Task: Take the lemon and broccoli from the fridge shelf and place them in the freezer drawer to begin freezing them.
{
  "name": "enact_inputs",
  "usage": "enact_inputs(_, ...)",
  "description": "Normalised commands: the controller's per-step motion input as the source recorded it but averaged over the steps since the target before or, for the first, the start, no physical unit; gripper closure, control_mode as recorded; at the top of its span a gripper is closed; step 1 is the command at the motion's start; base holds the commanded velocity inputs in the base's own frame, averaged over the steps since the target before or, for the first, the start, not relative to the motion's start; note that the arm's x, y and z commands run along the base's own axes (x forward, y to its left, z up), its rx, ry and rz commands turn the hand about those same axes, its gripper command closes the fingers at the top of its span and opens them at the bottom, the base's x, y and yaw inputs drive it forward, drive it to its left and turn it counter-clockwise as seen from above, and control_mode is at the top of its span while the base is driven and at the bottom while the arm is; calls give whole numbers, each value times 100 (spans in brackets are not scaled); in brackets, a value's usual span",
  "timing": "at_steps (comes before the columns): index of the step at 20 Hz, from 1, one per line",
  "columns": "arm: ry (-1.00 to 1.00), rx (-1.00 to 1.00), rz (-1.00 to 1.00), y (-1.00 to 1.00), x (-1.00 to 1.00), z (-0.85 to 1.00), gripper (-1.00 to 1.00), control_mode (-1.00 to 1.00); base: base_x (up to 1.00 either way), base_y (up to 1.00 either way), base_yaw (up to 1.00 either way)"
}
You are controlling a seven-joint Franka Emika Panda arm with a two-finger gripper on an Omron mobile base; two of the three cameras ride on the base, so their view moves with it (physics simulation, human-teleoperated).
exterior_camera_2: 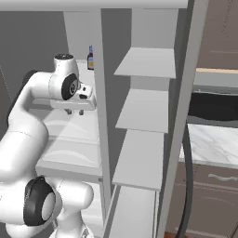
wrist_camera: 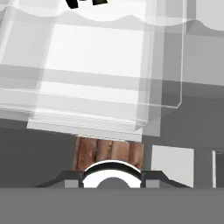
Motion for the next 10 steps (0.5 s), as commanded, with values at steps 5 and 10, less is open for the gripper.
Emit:
enact_inputs(5, -17, -3, 0, 8, -10, 0, -100, -100, 0, 0, 0)
enact_inputs(10, -19, 0, 0, 14, -12, 23, -100, -100, 0, 0, 0)
